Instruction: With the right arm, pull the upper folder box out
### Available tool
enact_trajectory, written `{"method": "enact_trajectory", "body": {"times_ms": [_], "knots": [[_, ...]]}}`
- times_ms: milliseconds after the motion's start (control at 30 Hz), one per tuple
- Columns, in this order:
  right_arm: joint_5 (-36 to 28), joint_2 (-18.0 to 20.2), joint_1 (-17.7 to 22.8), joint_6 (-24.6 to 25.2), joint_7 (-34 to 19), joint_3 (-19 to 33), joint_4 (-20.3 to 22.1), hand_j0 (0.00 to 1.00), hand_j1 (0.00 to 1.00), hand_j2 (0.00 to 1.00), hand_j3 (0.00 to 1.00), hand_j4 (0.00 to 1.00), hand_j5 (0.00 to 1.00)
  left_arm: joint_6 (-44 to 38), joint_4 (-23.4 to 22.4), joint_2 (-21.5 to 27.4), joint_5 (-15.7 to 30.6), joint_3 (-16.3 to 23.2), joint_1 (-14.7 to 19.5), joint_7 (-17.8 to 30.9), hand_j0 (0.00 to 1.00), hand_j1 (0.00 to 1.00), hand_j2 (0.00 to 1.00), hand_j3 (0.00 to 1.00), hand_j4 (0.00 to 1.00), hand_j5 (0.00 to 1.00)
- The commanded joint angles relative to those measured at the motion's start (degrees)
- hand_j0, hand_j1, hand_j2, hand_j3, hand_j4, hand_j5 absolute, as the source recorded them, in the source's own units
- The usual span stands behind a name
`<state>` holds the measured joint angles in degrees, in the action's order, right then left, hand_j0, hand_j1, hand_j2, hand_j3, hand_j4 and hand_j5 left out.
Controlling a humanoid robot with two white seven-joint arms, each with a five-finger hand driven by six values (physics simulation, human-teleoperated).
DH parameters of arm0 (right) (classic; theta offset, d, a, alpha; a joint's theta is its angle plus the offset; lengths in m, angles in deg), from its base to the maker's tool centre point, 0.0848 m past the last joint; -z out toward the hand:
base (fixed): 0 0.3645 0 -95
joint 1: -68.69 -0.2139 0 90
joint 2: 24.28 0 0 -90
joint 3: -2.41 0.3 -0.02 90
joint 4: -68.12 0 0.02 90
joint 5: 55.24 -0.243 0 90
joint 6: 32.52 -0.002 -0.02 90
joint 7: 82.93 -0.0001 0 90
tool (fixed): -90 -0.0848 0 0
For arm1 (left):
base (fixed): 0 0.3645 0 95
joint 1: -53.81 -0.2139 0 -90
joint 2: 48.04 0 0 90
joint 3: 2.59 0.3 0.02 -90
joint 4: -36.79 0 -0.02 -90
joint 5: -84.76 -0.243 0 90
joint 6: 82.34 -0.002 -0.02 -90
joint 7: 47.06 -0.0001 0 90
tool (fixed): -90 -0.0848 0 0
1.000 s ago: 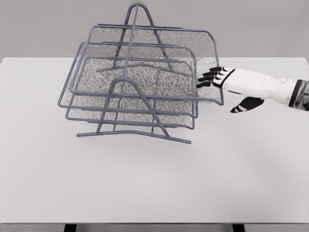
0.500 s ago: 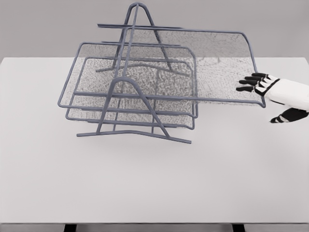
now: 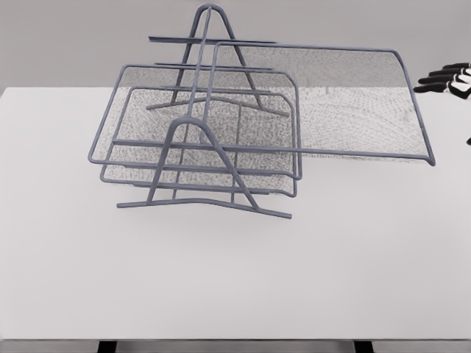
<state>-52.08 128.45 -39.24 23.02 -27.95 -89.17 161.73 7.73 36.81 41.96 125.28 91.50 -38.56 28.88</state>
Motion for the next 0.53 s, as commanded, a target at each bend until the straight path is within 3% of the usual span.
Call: {"method": "enact_trajectory", "body": {"times_ms": [0,33,67,100,500], "knots": [[-5.62,0.21,-0.53,0.80,0.01,-0.44,2.36,1.00,1.00,1.00,1.00,1.00,1.00,0.01,-0.02,0.00,0.00,0.04,0.00,0.00,1.00,1.00,1.00,1.00,1.00,1.00],[-7.47,0.12,-4.83,1.15,0.01,-4.30,2.45,1.00,1.00,1.00,1.00,1.00,1.00,0.01,-0.02,0.00,0.00,0.04,0.00,0.00,1.00,1.00,1.00,1.00,1.00,1.00],[-7.56,-1.02,-13.17,4.23,0.01,-14.22,2.45,1.00,1.00,1.00,1.00,1.00,1.00,0.01,-0.02,0.00,0.00,-0.05,0.00,0.00,1.00,1.00,1.00,1.00,1.00,1.00],[-7.56,-3.84,-18.99,6.07,0.01,-20.21,2.45,1.00,1.00,1.00,1.00,1.00,1.00,0.01,-0.02,0.00,0.00,0.04,0.00,0.00,1.00,1.00,1.00,1.00,1.00,1.00],[-7.47,-6.03,-17.67,3.00,0.01,-22.59,2.98,1.00,1.00,1.00,1.00,1.00,1.00,0.01,0.16,0.00,0.00,-0.05,0.26,0.00,1.00,1.00,1.00,1.00,1.00,1.00]]}}
